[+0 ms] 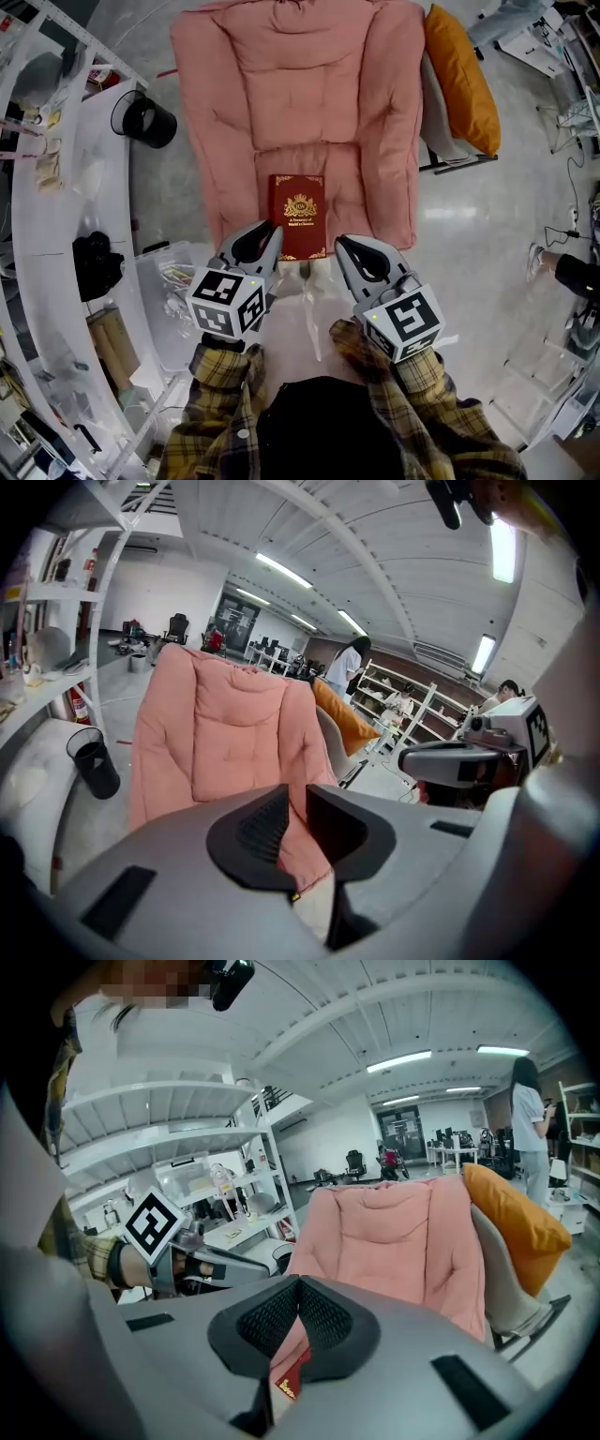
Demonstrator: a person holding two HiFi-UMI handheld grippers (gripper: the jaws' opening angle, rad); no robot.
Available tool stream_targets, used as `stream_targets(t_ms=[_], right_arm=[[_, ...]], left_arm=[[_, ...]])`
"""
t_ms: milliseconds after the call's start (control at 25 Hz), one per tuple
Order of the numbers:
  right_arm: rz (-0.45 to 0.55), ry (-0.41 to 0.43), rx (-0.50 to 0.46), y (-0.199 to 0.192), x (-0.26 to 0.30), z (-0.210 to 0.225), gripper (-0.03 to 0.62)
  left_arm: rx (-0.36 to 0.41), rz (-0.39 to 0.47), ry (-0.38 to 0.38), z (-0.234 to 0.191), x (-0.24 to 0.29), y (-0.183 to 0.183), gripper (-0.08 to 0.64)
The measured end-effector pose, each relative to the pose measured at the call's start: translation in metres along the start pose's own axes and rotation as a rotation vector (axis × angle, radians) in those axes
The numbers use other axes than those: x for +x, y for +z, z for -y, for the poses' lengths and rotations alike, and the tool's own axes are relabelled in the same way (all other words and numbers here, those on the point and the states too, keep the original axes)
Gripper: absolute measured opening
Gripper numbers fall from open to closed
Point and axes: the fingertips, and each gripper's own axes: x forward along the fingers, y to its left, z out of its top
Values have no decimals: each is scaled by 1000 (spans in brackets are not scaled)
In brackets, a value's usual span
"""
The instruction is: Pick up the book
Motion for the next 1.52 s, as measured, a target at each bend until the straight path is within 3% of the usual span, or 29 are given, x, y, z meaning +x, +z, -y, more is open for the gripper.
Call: stream_targets(t_ms=[600, 920, 1520], right_arm=[[-45, 25, 42, -51, 54, 30, 15], [-112, 22, 66, -95, 71, 41, 15], [-145, 69, 118, -149, 83, 36, 15]], left_arm=[[-110, -208, -2, -52, 81, -109, 178], [-159, -304, 24, -82, 114, -176, 210], [-238, -475, 35, -121, 157, -280, 304]])
